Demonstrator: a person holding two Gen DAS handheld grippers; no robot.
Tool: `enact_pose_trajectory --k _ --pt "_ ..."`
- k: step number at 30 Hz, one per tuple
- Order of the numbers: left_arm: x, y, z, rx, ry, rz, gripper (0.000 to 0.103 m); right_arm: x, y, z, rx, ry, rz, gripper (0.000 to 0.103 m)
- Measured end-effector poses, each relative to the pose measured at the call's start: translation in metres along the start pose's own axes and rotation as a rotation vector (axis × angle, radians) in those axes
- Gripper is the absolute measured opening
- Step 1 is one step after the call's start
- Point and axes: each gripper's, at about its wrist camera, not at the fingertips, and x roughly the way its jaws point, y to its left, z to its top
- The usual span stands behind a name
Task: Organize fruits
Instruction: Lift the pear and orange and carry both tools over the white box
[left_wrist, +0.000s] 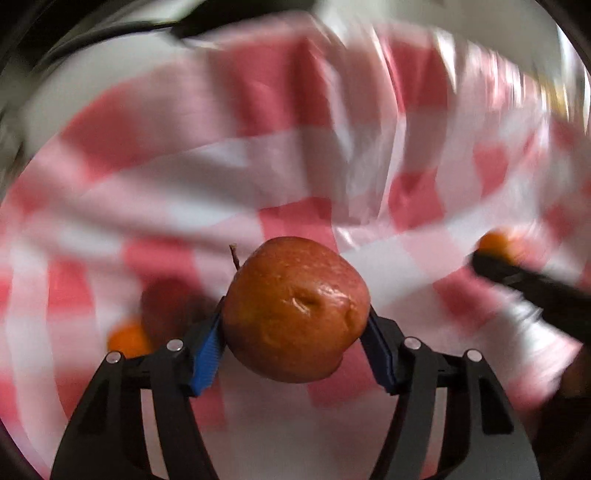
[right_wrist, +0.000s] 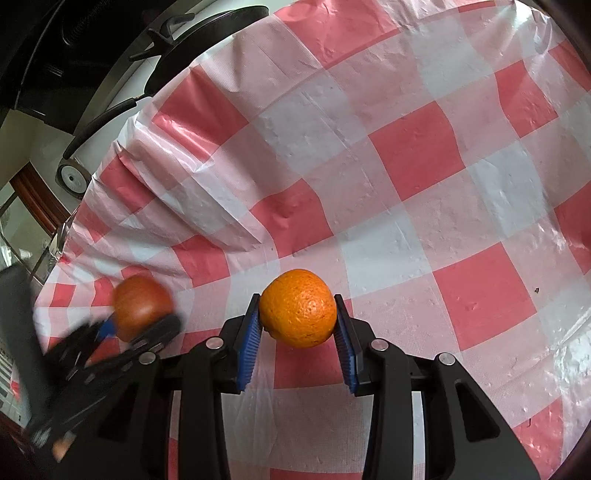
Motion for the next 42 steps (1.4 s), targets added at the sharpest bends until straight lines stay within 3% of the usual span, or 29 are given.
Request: enact_pose_trajectory --k 1,3,6,11,21,29,35,38,42 --pt "-0.02 0.007 -0.017 -0.11 -0.037 -0.01 0.066 0.0 0.0 0.0 0.0 0.0 0.001 0.037" --pt "-0.05 0.008 -0.045 -0.225 -0.084 -0.003 0.066 0.0 0.0 0.0 0.001 -0.001 -0.001 0.037" --pt "-0.087 0.01 -0.086 -0.306 -0.124 0.016 0.066 0.0 0.0 0.0 0.001 -0.001 -0.001 0.037" --pt "-0.128 0.013 -0.121 -0.427 -0.186 0.051 0.066 -0.001 0.0 0.0 0.001 -0.001 0.0 0.037" --pt "-0.126 0.049 -0.143 -0.67 -0.233 -0.083 0.066 -0.002 -0.001 -0.001 0.002 -0.002 0.001 0.037" --pt "-0.123 0.055 -0.142 -0.698 -0.252 -0.121 0.066 0.001 -0.001 0.0 0.012 0.003 -0.023 0.037" --pt "-0.125 0.055 -0.144 -0.726 -0.236 -0.093 0.066 0.005 0.001 0.0 0.004 0.028 -0.019 0.037" --pt "-0.14 0.054 -0.163 -0.771 -0.194 -0.101 0.066 -0.005 0.005 -0.009 -0.034 0.04 -0.025 0.037" --pt "-0.183 0.048 -0.2 -0.713 -0.196 -0.037 0.066 -0.034 0.025 -0.045 -0.097 0.062 0.011 0.038"
